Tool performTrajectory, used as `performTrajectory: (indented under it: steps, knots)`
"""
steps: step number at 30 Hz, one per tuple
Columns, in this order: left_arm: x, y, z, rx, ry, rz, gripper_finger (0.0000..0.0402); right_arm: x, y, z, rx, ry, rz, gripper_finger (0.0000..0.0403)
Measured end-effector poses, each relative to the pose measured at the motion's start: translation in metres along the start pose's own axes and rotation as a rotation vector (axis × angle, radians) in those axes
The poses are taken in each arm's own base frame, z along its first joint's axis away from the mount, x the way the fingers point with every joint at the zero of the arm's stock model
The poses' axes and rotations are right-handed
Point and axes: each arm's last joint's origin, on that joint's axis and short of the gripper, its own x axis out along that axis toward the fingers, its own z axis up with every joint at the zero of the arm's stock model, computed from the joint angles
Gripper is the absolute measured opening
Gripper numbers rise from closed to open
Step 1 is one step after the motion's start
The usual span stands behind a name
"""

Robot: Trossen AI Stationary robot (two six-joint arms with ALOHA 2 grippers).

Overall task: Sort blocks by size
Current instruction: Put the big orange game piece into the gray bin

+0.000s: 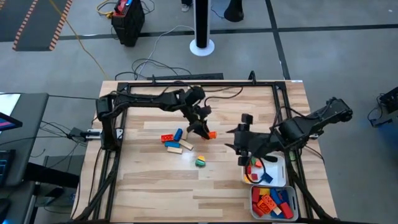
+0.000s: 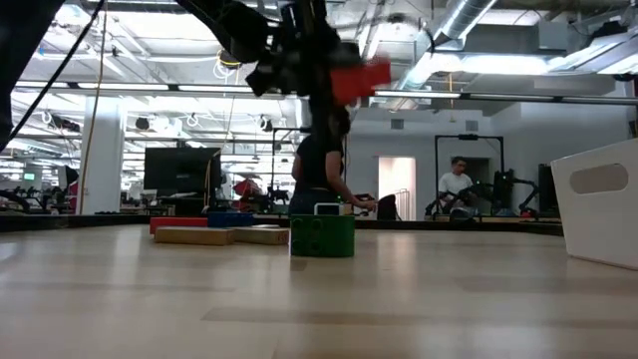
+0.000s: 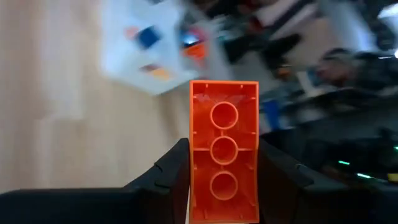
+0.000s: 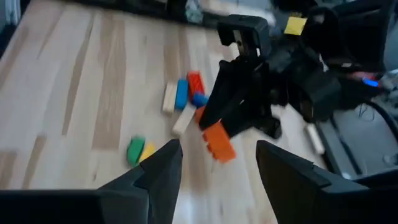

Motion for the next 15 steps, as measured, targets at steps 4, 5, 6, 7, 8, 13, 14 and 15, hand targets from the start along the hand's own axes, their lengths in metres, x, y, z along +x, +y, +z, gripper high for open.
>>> performTrajectory:
  steps: [4,5,6,7,8,13,14,15]
  knots:
    - [-0.006,-0.014,0.013,0.034,-0.047,-0.097,0.0135,0.008,-0.011,0.01,0.005,-0.067,-0.023,0.0243]
    - [-0.008,-0.018,0.016,0.046,-0.062,-0.111,0.0136,0.009,-0.014,0.013,0.008,-0.083,-0.024,0.0245]
    - [-0.009,-0.022,0.019,0.057,-0.075,-0.132,0.0136,0.011,-0.017,0.015,0.013,-0.099,-0.018,0.0246]
    - [-0.01,-0.025,0.022,0.065,-0.086,-0.153,0.0136,0.013,-0.02,0.017,0.021,-0.114,-0.006,0.0247]
    - [-0.011,-0.027,0.025,0.07,-0.094,-0.174,0.0137,0.015,-0.024,0.019,0.032,-0.123,0.005,0.0247]
    - [-0.014,-0.037,0.036,0.078,-0.124,-0.262,0.0138,0.022,-0.036,0.021,0.033,-0.127,0.045,0.0247]
    - [-0.016,-0.038,0.037,0.081,-0.131,-0.269,0.0138,0.023,-0.036,0.021,0.017,-0.128,0.05,0.0247]
    - [-0.017,-0.039,0.039,0.082,-0.137,-0.272,0.0138,0.023,-0.036,0.021,0.002,-0.131,0.054,0.0247]
